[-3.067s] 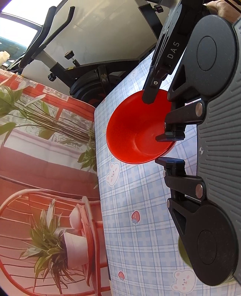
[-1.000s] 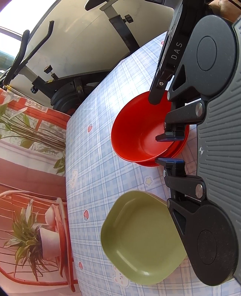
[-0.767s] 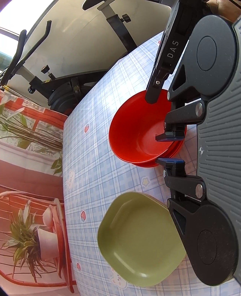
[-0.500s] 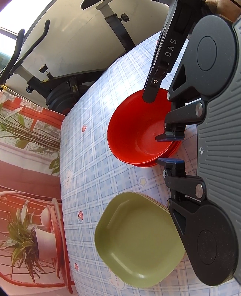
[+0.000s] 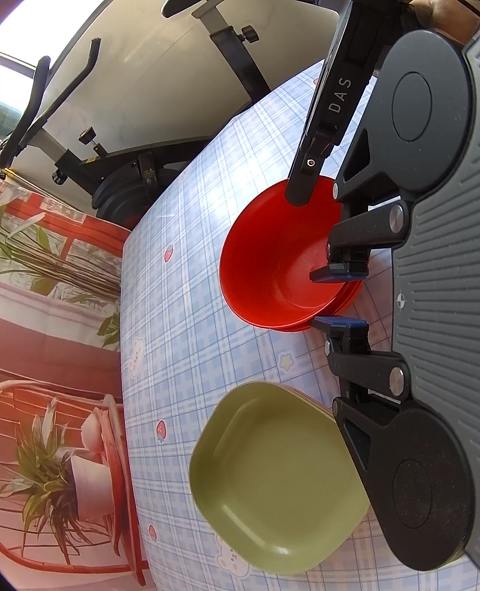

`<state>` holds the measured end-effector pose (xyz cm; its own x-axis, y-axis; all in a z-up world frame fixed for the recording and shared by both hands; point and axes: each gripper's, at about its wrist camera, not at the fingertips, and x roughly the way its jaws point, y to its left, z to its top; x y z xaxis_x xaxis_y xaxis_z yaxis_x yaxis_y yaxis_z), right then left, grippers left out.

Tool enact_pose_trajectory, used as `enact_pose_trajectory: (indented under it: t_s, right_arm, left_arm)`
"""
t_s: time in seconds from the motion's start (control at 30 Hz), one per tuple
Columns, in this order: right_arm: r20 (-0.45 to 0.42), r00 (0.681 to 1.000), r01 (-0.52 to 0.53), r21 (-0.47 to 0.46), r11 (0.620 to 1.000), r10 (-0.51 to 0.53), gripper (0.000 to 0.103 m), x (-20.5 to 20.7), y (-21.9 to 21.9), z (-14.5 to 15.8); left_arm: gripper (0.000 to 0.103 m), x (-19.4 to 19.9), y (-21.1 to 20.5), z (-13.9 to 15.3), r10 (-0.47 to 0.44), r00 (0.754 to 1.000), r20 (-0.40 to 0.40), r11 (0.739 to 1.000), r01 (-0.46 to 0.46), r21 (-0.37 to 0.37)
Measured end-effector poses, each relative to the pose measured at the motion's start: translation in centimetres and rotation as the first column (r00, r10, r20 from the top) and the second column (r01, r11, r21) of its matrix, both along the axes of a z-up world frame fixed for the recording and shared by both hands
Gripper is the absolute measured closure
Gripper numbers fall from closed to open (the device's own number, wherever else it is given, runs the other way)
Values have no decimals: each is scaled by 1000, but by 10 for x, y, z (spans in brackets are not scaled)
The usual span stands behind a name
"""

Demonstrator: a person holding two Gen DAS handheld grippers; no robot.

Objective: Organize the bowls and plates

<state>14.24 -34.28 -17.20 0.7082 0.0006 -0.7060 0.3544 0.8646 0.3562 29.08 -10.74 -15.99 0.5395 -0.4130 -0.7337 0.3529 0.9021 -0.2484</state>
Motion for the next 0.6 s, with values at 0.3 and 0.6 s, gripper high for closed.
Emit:
enact_pose_trajectory:
  t_s: [0.3,0.6]
  right_arm:
    - [-5,1000,16,-21,1000,-16,91,-1,0,3]
    - [-31,998,47,-15,999,-48,89,-1,-4,-3]
  left_arm:
    - [74,0,3,0,13,1000,4,1000,-13,3]
    - [70,2,6,-3,50,999,-7,999,-50,10]
